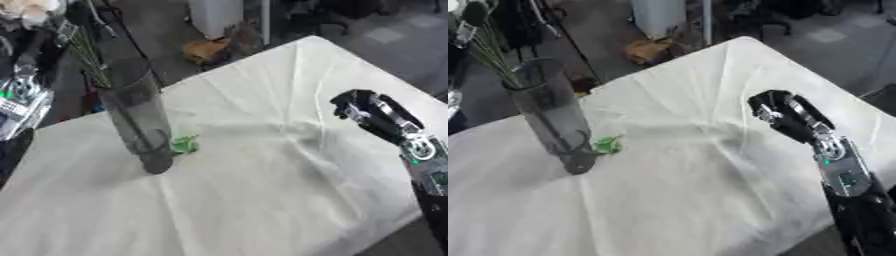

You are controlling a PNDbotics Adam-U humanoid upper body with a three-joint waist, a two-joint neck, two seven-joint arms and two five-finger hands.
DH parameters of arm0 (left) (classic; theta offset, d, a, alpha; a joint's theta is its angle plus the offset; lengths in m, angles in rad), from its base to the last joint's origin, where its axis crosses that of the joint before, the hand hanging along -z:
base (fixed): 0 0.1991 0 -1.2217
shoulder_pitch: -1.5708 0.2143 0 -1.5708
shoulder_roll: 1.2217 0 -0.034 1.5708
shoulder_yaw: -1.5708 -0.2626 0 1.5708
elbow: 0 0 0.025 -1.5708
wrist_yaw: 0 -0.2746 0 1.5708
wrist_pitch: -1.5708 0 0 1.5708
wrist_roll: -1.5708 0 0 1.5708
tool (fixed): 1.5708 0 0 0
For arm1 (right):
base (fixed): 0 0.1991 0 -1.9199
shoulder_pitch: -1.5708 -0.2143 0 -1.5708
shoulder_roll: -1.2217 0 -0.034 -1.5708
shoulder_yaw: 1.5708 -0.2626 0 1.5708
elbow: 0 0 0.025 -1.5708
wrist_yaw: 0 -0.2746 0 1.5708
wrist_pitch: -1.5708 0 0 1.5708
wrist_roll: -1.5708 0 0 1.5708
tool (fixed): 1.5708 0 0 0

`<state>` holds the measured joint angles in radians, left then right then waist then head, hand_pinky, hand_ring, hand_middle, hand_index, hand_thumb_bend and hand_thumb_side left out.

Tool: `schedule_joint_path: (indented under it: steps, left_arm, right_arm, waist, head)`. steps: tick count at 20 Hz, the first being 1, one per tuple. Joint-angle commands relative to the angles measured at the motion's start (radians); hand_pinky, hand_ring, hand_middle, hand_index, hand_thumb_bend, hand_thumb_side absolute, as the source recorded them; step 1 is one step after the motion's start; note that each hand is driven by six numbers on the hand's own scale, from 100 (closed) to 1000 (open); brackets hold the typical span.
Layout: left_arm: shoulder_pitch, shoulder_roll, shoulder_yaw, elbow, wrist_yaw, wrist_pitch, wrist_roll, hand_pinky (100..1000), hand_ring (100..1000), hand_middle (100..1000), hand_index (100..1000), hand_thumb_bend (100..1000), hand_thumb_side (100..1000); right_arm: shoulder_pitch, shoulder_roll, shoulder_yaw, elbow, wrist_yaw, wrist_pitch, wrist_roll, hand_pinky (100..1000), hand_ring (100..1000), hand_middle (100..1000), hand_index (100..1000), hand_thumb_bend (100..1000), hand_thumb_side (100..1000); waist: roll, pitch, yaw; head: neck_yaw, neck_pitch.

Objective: Arrange flowers into the vase.

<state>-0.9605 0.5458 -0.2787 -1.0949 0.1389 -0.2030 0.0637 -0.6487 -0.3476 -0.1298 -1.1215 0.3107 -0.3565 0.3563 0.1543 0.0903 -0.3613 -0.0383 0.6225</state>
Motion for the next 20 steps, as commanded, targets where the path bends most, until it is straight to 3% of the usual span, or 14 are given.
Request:
schedule_joint_path:
  steps: [1,15,20]
  left_arm:
    - [-0.012,0.046,0.011,-0.031,-0.02,-0.008,0.004,285,385,198,344,900,890]
    - [0.012,0.055,0.002,-0.046,-0.032,0.004,-0.017,328,406,218,364,913,913]
    - [0.01,0.053,-0.007,-0.034,-0.081,0.013,-0.053,356,421,229,379,917,927]
  right_arm:
    - [-0.02,-0.017,-0.008,-0.012,-0.01,-0.003,-0.001,629,633,526,722,315,786]
    - [-0.023,-0.013,-0.008,-0.009,-0.007,-0.005,-0.002,630,634,527,720,309,788]
    - [-0.024,-0.014,-0.008,-0.007,-0.007,-0.006,-0.001,630,635,527,719,310,789]
  waist:
    - [-0.015,-0.012,0.006]
    - [-0.023,-0.012,0.017]
    - [-0.021,-0.011,0.014]
  head:
    - [-0.003,-0.001]
    - [-0.004,-0.002]
    - [-0.002,-0.002]
